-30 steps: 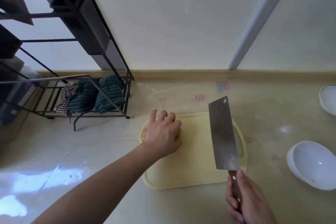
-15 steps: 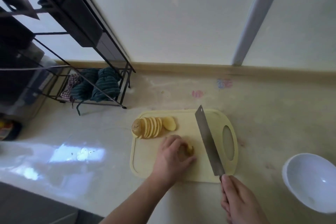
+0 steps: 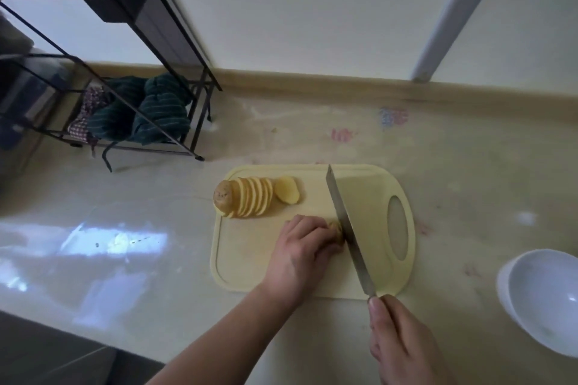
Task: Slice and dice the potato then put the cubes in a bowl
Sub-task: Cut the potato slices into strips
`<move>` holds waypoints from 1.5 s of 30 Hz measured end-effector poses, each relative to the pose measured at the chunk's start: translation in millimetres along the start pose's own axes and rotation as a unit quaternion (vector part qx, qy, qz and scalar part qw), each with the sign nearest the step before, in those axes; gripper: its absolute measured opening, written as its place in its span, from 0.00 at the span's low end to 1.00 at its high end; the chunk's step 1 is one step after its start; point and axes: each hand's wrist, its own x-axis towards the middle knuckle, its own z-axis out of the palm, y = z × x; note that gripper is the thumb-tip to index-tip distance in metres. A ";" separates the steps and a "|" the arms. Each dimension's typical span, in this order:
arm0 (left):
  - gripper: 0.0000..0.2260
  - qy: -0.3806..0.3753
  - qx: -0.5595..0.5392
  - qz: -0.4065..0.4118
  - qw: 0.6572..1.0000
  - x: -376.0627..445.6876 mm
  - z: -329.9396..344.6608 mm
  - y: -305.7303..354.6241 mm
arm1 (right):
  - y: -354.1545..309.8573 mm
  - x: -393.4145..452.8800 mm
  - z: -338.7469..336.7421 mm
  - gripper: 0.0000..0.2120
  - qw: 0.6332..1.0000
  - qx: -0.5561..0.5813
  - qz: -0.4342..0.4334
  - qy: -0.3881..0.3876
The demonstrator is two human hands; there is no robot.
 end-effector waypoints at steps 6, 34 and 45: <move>0.07 -0.037 -0.007 0.064 0.997 -2.0 -10.3 -4.2 | -0.4 -3.9 -0.9 0.24 0.999 0.027 0.040 -0.012; 0.05 -0.038 -0.048 0.091 0.994 -0.1 -9.7 -14.8 | -16.2 8.5 6.1 0.23 0.999 -0.042 0.002 -0.006; 0.03 -0.032 -0.052 0.085 0.995 -0.7 -7.7 -15.9 | -18.6 -9.8 2.0 0.20 0.999 -0.053 0.011 -0.006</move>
